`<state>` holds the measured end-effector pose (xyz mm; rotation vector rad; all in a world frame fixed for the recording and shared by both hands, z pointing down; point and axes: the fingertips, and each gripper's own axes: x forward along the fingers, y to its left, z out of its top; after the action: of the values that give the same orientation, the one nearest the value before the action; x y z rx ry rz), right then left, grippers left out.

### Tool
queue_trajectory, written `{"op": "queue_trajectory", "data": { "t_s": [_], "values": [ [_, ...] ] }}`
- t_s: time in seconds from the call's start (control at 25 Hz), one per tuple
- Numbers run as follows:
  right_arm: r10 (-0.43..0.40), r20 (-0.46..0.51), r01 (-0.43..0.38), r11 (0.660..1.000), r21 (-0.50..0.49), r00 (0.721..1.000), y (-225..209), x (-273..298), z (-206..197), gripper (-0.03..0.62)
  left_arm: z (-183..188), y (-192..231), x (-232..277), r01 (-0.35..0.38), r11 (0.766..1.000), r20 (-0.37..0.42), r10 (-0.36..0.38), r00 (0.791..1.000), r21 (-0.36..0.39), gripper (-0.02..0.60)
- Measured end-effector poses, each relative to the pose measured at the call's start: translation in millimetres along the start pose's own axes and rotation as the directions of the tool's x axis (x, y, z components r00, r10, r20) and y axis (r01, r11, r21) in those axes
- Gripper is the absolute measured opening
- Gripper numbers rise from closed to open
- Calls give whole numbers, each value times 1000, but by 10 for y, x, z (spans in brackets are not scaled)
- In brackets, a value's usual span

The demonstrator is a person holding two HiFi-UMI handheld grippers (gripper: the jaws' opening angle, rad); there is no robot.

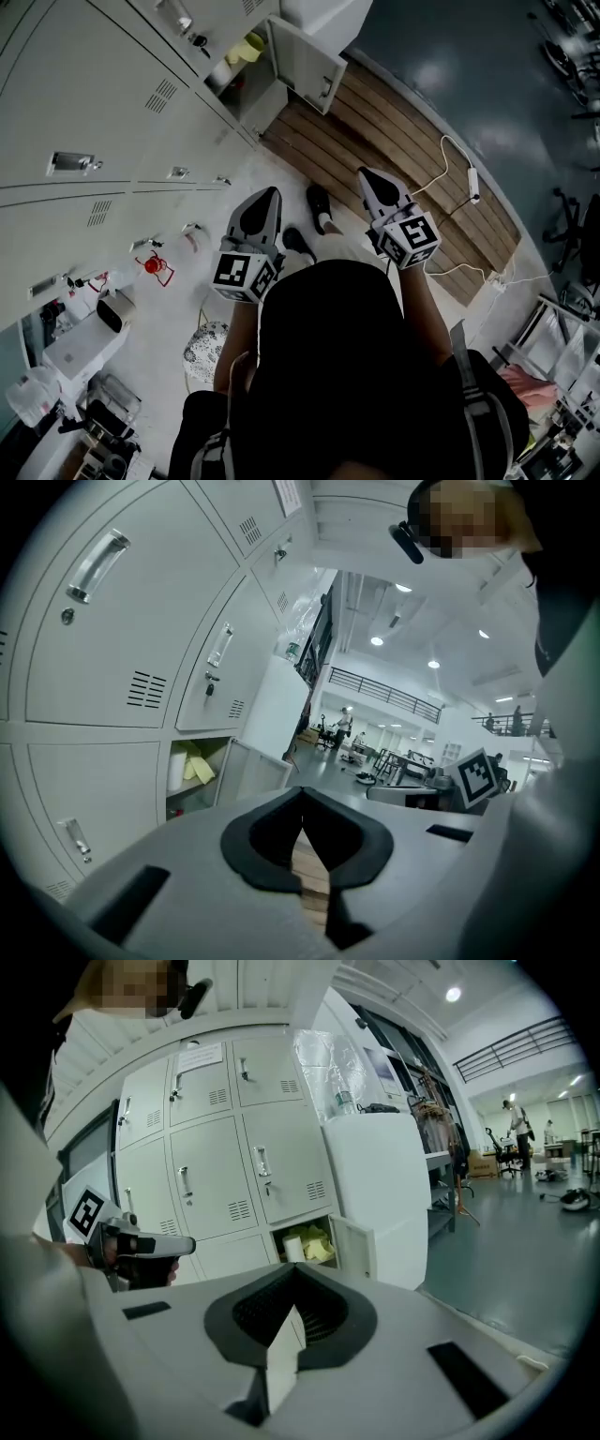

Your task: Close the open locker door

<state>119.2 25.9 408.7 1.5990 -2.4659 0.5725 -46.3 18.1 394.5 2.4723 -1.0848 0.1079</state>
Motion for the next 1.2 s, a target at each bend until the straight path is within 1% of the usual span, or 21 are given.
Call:
{"op": "queue_trajectory", "data": {
  "t_s": [0.08,0.2,0.32,0.48,0.88,1.04,1.2],
  "values": [
    [16,13,-16,1000,-7,1000,-105,132,125,3,62,32,118,-9,1000,-5,9,1000,4,18],
    [41,29,-41,999,-18,999,-264,341,289,3,241,71,313,-23,1000,22,22,1000,9,18],
    [63,15,-63,998,-27,998,-422,526,351,3,369,100,489,-37,999,40,37,999,17,18],
    [74,-9,-74,997,-38,997,-667,747,379,3,435,141,678,-57,998,39,56,998,18,18],
    [86,-66,-89,995,-36,994,-1253,1228,323,3,459,281,987,-142,990,34,142,989,-13,18],
    [102,-107,-109,992,-64,989,-1377,1391,227,3,421,300,1084,-169,985,28,169,985,-25,18],
    [129,-137,-142,986,-86,982,-1413,1500,150,3,396,273,1142,-188,982,17,189,982,-28,18]
  ]
}}
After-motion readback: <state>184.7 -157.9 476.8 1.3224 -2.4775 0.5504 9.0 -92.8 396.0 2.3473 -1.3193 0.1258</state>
